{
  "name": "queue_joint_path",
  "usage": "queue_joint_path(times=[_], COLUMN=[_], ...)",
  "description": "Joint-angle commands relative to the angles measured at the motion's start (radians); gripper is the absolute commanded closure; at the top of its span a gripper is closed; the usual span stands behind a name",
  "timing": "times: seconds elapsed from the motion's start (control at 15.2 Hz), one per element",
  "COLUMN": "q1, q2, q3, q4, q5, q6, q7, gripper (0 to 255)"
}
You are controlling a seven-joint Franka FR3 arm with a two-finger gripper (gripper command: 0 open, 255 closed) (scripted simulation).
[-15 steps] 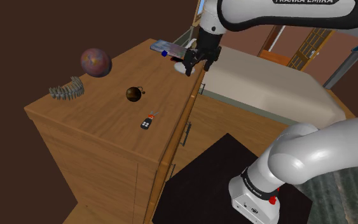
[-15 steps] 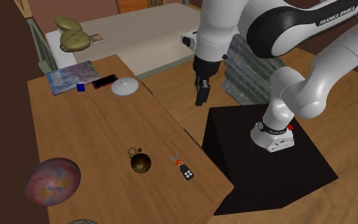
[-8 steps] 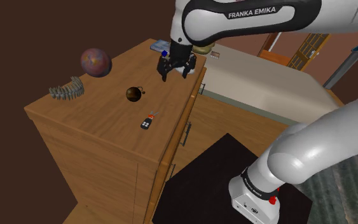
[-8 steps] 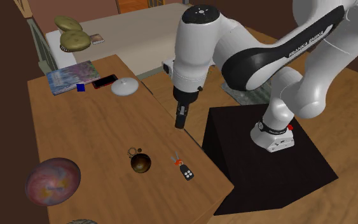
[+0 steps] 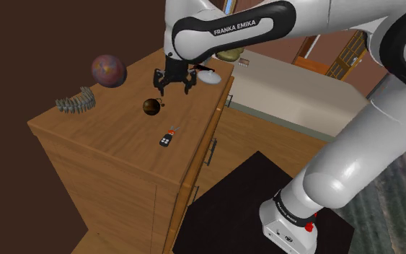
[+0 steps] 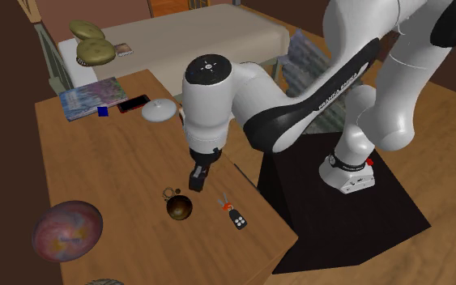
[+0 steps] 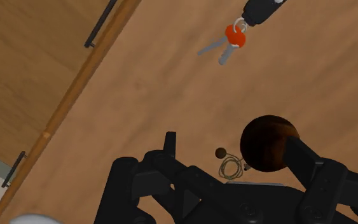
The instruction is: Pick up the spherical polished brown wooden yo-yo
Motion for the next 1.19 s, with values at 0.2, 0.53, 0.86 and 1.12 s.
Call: queue_joint_path(times=[0.2, 0.53, 0.86, 1.12], q1=[0.032, 0.069, 0.073, 0.074], q2=[0.217, 0.376, 0.406, 0.415], q3=[0.003, -0.019, -0.026, -0.028], q4=[0.176, 0.325, 0.299, 0.291], q5=[-0.086, -0.135, -0.152, -0.157], q6=[0.017, 0.016, 0.069, 0.086], q7=[0.165, 0.259, 0.276, 0.282], gripper=[0, 0, 0, 255])
